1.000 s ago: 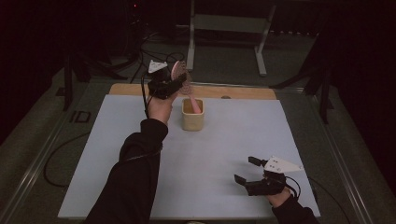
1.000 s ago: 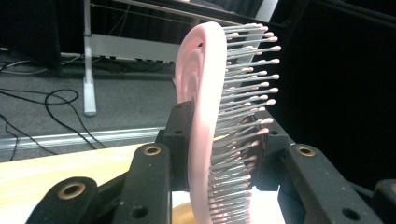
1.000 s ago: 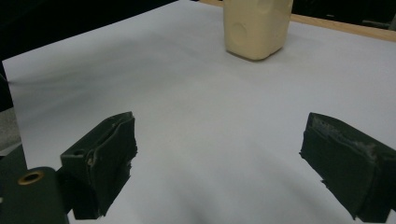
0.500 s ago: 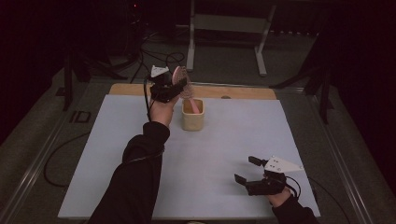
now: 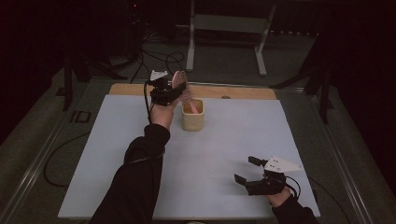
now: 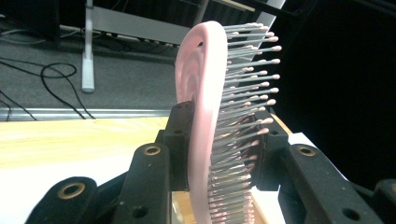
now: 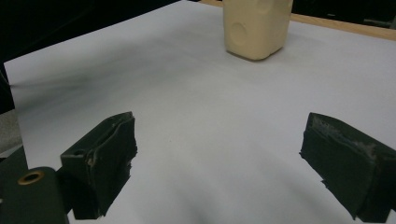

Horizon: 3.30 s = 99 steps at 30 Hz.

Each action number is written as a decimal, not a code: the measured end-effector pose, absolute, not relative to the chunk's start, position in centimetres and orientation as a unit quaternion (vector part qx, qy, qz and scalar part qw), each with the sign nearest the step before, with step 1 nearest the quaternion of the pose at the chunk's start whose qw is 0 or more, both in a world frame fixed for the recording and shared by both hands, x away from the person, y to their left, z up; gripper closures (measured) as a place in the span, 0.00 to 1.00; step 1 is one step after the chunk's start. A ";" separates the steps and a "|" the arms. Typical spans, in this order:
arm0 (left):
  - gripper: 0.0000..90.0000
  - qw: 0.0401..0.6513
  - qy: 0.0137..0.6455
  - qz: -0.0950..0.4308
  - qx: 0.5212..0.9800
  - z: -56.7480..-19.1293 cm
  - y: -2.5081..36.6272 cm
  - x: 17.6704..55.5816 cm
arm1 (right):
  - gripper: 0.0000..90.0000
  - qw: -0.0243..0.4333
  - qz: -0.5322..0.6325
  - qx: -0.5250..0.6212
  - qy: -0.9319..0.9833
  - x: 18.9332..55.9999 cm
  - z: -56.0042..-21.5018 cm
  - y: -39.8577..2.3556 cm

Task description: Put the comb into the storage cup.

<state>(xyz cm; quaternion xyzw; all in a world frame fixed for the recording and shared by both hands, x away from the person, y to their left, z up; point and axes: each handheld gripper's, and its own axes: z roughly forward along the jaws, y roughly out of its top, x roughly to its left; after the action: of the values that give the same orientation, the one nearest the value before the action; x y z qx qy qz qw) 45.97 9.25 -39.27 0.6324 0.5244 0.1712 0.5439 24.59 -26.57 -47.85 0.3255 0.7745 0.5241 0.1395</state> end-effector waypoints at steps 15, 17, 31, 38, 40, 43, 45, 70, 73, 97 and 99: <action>0.74 0.545 0.526 0.154 0.635 -40.9 9.3 46.3 | 0.11 0.137 0.525 0.330 0.773 24.6 -47.9 -26.7; 0.74 0.546 0.526 0.152 0.633 -41.1 9.4 46.4 | 0.11 0.136 0.526 0.330 0.772 24.6 -47.9 -26.7; 0.73 0.551 0.514 0.160 0.638 -41.7 9.4 46.6 | 0.11 0.135 0.524 0.330 0.774 24.7 -47.9 -26.7; 0.70 0.540 0.520 0.158 0.642 -41.5 9.3 46.6 | 0.11 0.133 0.523 0.331 0.774 24.7 -47.9 -26.7; 0.66 0.529 0.524 0.161 0.648 -41.5 9.2 46.7 | 0.11 0.135 0.523 0.330 0.774 24.7 -47.9 -26.7; 0.53 0.516 0.525 0.160 0.657 -41.4 9.1 46.8 | 0.11 0.135 0.524 0.330 0.774 24.6 -47.9 -26.7; 0.46 0.515 0.520 0.165 0.660 -41.3 9.0 46.7 | 0.11 0.135 0.524 0.330 0.774 24.7 -47.9 -26.7; 0.00 0.483 0.472 0.145 0.723 -40.0 9.4 45.9 | 0.11 0.138 0.526 0.333 0.771 24.7 -47.8 -26.8; 0.00 0.485 0.463 0.142 0.728 -39.7 9.5 45.8 | 0.11 0.138 0.525 0.332 0.771 24.7 -47.8 -26.8; 0.00 0.472 0.420 0.155 0.760 -38.4 10.8 44.3 | 0.11 0.134 0.525 0.336 0.770 24.8 -47.9 -26.8; 0.00 0.470 0.418 0.156 0.762 -38.4 10.9 44.1 | 0.11 0.134 0.524 0.335 0.772 24.8 -47.9 -26.7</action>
<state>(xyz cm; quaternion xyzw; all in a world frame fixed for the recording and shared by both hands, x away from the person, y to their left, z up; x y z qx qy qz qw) 44.05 10.89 -38.40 0.7618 0.4177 0.1562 0.4699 24.84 -26.75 -47.93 0.3349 0.7715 0.5239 0.1343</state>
